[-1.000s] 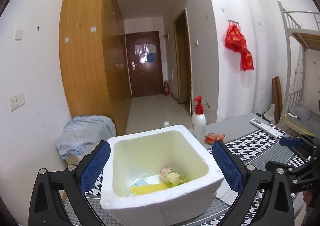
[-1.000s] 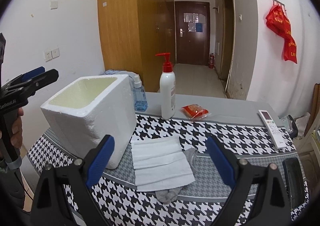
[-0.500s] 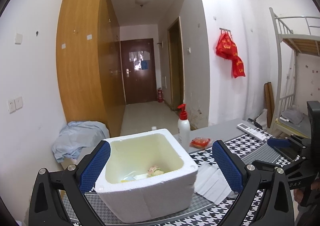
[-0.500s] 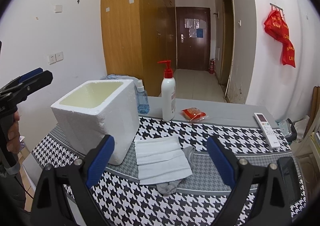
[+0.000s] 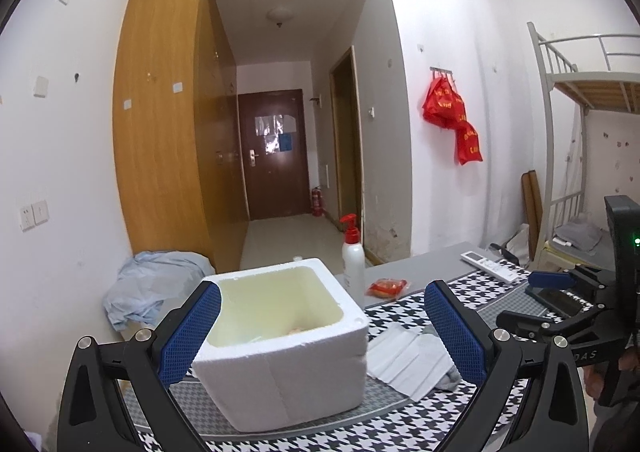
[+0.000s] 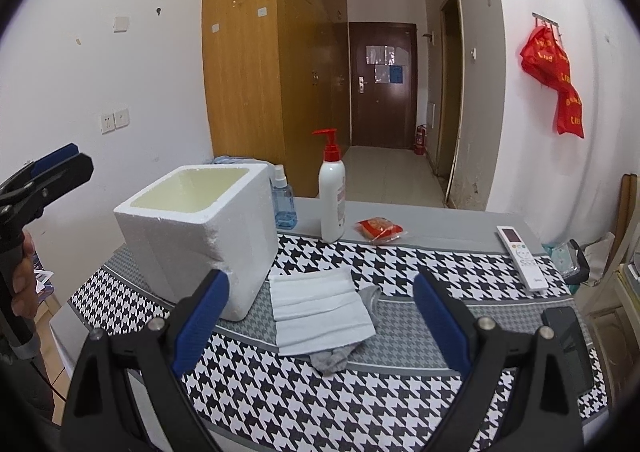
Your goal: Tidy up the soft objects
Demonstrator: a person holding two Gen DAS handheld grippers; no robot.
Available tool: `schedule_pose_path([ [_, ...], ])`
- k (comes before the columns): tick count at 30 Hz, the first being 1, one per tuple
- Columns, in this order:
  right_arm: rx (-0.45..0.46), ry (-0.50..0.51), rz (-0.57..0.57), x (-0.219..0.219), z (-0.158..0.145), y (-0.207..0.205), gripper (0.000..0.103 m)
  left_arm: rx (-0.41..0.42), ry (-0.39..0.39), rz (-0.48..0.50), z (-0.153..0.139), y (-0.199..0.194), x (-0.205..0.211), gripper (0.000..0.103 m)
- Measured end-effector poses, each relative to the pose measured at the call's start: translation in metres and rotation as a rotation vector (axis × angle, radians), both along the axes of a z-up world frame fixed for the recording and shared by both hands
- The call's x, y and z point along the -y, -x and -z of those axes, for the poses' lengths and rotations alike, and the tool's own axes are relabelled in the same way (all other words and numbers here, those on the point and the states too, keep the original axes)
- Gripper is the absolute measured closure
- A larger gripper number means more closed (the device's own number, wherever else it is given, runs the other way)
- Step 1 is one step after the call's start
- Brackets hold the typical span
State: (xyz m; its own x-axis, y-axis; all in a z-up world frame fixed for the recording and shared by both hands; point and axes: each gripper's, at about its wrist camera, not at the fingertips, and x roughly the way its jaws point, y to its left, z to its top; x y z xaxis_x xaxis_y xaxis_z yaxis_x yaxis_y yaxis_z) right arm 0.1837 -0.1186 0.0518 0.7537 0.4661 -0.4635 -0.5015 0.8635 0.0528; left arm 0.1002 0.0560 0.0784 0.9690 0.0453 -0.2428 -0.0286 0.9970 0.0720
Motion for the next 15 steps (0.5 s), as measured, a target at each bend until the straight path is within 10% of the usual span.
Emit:
schedule_pose_path([
  [15, 0.004, -0.031, -0.027, 0.01, 0.009, 0.015, 0.007, 0.021, 0.024, 0.018, 0.021, 0.017, 0.014, 0.001],
])
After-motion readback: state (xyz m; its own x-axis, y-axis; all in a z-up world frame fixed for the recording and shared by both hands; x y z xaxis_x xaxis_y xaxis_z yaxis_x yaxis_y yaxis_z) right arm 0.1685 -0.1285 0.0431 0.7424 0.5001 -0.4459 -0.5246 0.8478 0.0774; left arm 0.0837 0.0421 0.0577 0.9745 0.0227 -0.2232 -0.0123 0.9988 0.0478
